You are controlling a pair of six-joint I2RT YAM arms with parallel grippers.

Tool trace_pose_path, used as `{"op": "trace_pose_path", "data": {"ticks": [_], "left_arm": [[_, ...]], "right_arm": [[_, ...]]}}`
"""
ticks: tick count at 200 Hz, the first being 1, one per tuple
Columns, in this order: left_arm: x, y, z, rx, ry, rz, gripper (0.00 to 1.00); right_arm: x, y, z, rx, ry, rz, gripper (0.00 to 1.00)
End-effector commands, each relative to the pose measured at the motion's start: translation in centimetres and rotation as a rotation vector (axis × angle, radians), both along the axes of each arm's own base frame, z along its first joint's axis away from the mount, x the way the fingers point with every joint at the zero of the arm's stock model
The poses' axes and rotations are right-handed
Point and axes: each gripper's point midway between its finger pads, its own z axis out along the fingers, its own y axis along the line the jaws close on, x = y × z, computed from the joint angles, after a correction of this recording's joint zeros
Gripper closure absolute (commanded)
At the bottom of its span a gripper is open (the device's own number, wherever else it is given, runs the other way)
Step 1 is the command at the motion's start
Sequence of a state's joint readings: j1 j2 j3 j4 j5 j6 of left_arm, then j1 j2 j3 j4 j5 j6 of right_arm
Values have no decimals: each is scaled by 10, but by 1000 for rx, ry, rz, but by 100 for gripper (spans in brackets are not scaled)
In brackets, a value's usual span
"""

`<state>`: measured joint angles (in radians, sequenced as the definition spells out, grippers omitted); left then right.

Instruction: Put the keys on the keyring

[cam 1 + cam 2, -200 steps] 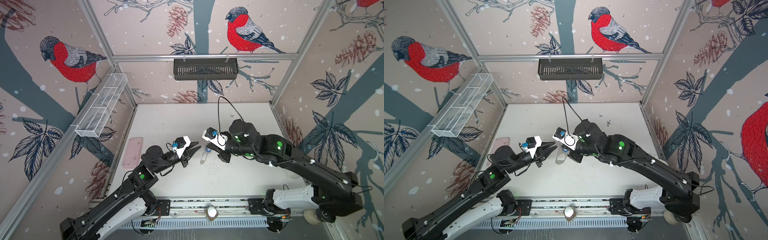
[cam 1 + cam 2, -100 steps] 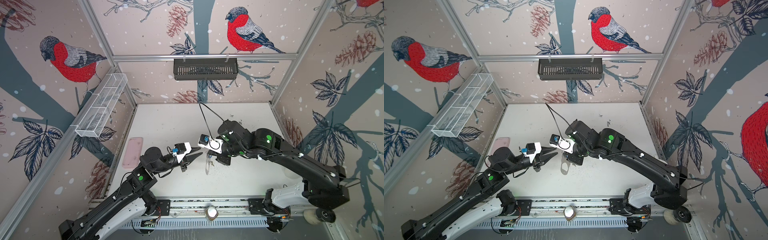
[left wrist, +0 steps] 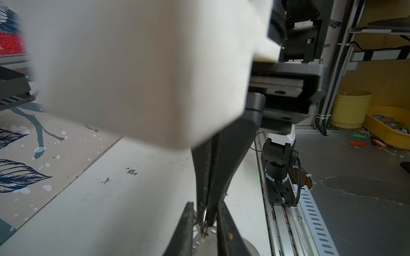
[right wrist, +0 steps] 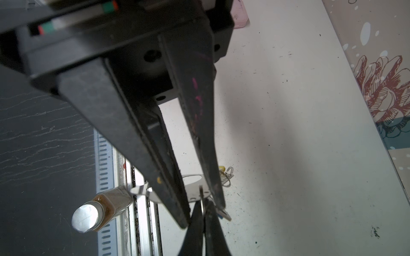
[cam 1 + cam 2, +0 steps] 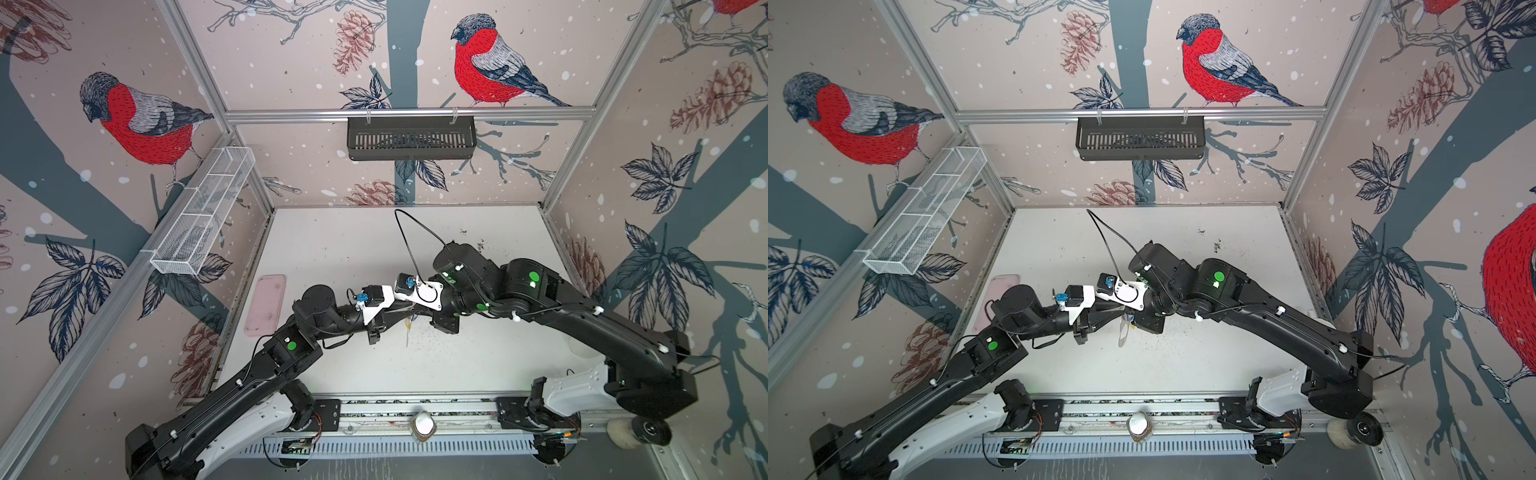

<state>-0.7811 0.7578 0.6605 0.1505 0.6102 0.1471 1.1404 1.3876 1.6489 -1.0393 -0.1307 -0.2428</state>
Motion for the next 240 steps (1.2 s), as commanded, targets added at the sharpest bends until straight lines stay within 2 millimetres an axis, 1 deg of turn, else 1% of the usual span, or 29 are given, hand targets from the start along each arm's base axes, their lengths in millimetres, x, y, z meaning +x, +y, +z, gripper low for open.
{"op": "trace_pose_path", "data": {"ticks": [1,38,73,99,136,154,180,208,232,240], "left_arm": [[-5,-1,5,-10,-22,-30,84],[-5,-3,2,2,-12,-42,92],[-5,-5,0,13,0,-50,91],[-4,-6,-1,21,5,-51,89],[-4,-7,-2,25,9,-60,90],[-4,-9,-4,32,16,-65,92],[-4,-11,-7,36,22,-79,100],[2,-11,-4,0,16,-46,100],[3,-7,4,-63,0,-22,100],[3,-6,7,-86,-9,-20,100]], "right_arm": [[-1,5,9,39,-24,26,100],[-3,7,14,61,-34,38,100],[-7,7,20,84,-44,49,100],[-7,7,19,82,-47,50,100],[-8,8,21,92,-53,57,100],[-8,9,25,112,-62,58,100],[-7,9,31,145,-83,55,100],[-4,9,36,187,-106,34,100],[-1,9,38,224,-123,9,100],[1,11,35,225,-122,1,96]]}}
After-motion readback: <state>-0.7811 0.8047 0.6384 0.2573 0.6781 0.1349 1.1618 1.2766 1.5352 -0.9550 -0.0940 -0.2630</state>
